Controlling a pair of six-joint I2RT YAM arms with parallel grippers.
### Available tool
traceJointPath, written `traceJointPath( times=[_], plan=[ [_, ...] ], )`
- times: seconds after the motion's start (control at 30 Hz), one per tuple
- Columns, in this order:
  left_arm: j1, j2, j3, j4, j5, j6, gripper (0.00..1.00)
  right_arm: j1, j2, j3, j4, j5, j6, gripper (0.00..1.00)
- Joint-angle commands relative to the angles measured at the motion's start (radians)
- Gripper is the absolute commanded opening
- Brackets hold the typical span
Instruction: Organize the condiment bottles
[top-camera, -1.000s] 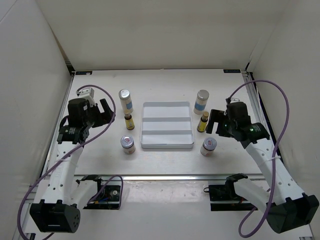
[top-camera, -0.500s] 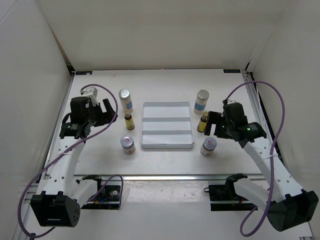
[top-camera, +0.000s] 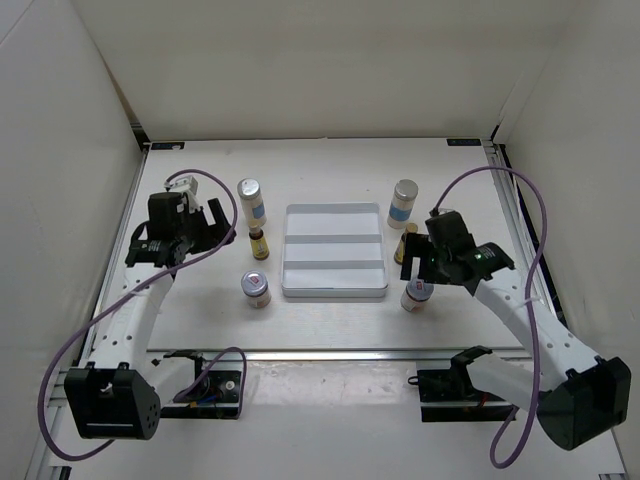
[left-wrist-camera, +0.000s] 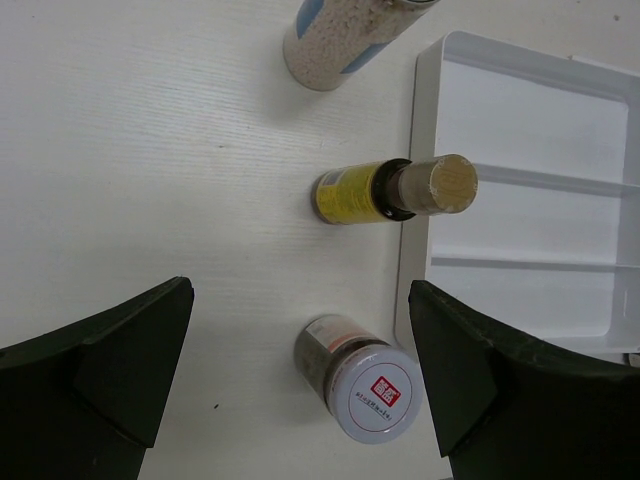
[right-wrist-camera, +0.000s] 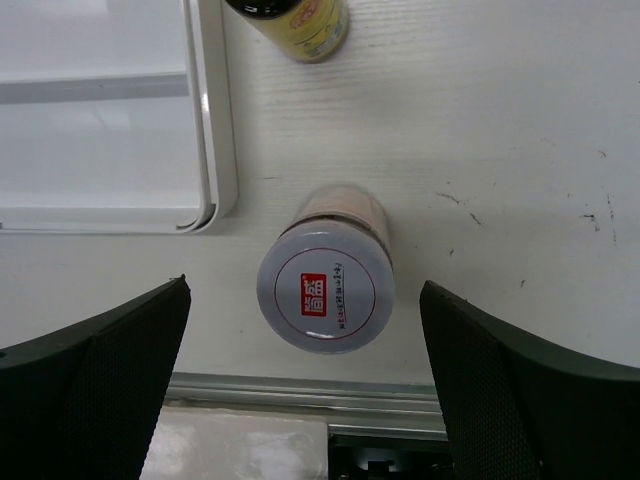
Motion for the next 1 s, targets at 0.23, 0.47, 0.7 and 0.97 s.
traceJointPath(
  times=[0.23, 0.47, 0.7, 0.97],
  plan=[
    [-0.004, -0.044, 0.045, -0.021, 0.008, 0.013, 1.0, 0.008, 0.129, -0.012, 0.029, 0.025, 0.033, 0.98],
    [-0.004, -0.054, 0.045, -0.021, 0.008, 0.013, 1.0, 0.008, 0.173, -0.023, 0.061, -0.008, 0.033, 0.91],
    [-0.004, -0.044, 0.045, -0.021, -0.001, 0.013, 1.0, 0.017, 0.224, -0.041, 0.079, -0.021, 0.033, 0.9],
    [-0.004, -0.054, 0.045, -0.021, -0.01, 0.013, 1.0, 0.028, 0.233, -0.052, 0.089, -0.011, 0.068, 0.8]
  ],
)
